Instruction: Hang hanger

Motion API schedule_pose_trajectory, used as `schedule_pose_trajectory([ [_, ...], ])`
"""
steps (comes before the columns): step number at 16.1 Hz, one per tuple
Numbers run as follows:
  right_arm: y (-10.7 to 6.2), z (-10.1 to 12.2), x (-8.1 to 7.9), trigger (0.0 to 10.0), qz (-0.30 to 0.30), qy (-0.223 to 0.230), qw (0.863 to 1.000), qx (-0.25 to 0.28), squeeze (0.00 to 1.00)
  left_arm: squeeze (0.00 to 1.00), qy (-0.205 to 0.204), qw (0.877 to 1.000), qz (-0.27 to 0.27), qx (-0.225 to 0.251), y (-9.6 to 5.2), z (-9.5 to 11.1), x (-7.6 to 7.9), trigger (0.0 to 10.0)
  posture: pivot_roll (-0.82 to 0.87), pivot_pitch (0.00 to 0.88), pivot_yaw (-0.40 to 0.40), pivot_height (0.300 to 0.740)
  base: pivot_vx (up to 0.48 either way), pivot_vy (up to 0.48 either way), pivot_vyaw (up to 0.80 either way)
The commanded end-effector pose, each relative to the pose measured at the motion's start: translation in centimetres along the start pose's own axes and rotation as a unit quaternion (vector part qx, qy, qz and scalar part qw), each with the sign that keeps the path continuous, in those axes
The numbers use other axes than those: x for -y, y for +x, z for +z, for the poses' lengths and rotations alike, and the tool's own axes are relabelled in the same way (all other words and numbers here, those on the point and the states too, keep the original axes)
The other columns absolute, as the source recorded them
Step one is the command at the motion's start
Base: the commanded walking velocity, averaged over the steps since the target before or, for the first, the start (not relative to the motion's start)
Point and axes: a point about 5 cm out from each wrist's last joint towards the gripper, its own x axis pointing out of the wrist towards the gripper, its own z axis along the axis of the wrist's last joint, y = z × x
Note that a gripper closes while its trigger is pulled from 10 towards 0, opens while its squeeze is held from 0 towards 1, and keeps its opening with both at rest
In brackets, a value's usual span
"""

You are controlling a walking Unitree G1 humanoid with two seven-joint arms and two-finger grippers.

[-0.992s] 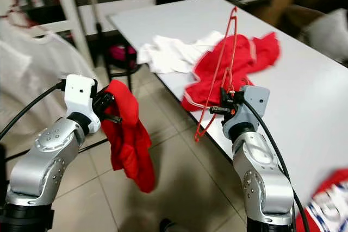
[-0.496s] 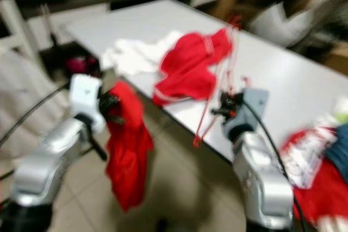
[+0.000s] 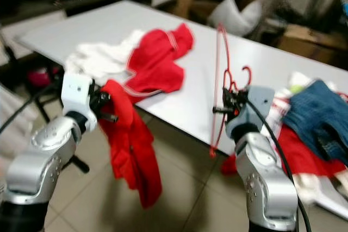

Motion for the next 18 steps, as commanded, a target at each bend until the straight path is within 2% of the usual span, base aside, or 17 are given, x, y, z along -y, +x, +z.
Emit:
schedule_pose_trajectory([
  [1, -0.06, -0.64, 0.40, 10.0, -0.009, 0.004, 1.000, -0.012, 0.00, 0.00, 0.003, 1.000, -0.017, 0.018, 0.40, 0.66, 0.51, 10.0, -0.09, 0.015, 0.007, 0.740, 0.000, 0.322, 0.00],
  [7, 0.12, -1.04, 0.36, 10.0, -0.012, 0.003, 1.000, -0.023, 0.00, 0.00, 0.003, 0.999, -0.035, 0.016, 1.05, 0.53, 1.23, 10.0, -0.10, 0.022, 0.027, 0.740, 0.000, 0.346, 0.00],
  [16, 0.19, -1.19, 0.42, 10.0, -0.017, 0.003, 1.000, -0.026, 0.00, 0.00, 0.006, 0.999, -0.033, 0.022, 1.19, 0.56, 1.17, 10.0, -0.10, 0.013, 0.015, 0.740, 0.000, 0.401, -0.79],
  [18, 0.17, -1.21, 0.49, 10.0, -0.020, 0.005, 0.999, -0.025, 0.00, 0.00, 0.007, 0.999, -0.032, 0.022, 1.17, 0.53, 1.09, 10.0, -0.10, 0.009, 0.014, 0.740, 0.000, 0.435, -0.27],
])
